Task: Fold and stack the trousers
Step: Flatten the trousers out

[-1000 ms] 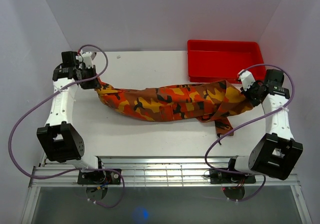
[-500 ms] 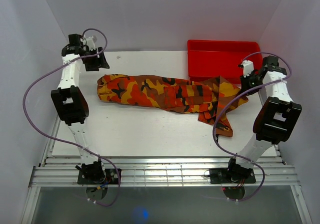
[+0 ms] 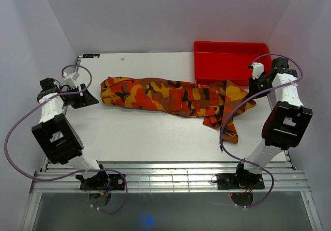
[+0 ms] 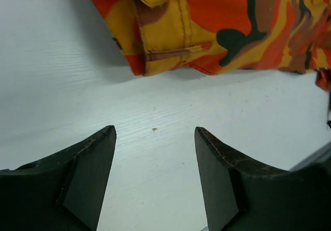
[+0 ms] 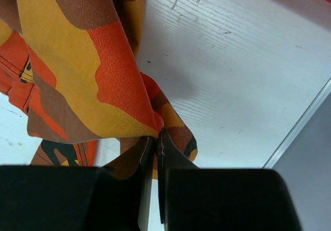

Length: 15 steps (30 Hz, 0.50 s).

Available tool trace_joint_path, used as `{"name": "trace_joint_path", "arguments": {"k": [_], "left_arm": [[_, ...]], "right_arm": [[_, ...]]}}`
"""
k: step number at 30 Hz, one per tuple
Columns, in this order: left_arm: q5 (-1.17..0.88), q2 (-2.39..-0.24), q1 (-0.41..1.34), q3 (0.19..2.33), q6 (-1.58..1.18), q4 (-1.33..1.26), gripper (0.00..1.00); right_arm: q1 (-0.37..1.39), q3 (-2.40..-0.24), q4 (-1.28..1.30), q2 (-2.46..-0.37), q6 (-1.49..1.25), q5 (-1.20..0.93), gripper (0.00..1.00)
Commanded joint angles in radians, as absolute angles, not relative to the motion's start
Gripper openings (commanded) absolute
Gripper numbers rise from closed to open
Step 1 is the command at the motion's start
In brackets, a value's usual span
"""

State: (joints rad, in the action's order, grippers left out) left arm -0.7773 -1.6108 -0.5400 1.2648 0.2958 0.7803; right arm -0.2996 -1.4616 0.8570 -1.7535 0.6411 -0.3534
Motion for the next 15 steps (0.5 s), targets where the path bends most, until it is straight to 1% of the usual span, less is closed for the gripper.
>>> {"name": "trace_joint_path", "arguments": {"k": [1,2,3,7,11,15], "left_arm": [[-0.995,-1.604,-0.502,1.143,0.393,0.639,0.73],[-1.047,-1.615,-0.502,1.122,0.391,0.606,0.73],[-1.064,-1.635,-0.5,1.089,0.35,0.522,0.74],[-1.104,-1.683,-0.494,1.036,0.243,0.326,0.77],[-1.078,-1.71,-0.453,0.993,0.204,0.169,0.78],[-1.026,-1.743,-0.411,0.963,0.199,0.069,0.78]], "right_arm": [[-0.298,-1.543,0.893,-1.716,0.62,-0.348,0.08],[-0.299,-1.552,0.908,-1.723,0.621,-0.353,0.08],[-0.298,-1.56,0.94,-1.726,0.627,-0.368,0.08],[-0.299,-1.585,1.041,-1.733,0.663,-0.408,0.08],[-0.296,-1.527,1.112,-1.724,0.684,-0.454,0.08],[-0.291,-1.467,1.092,-1.71,0.678,-0.462,0.08]]}}
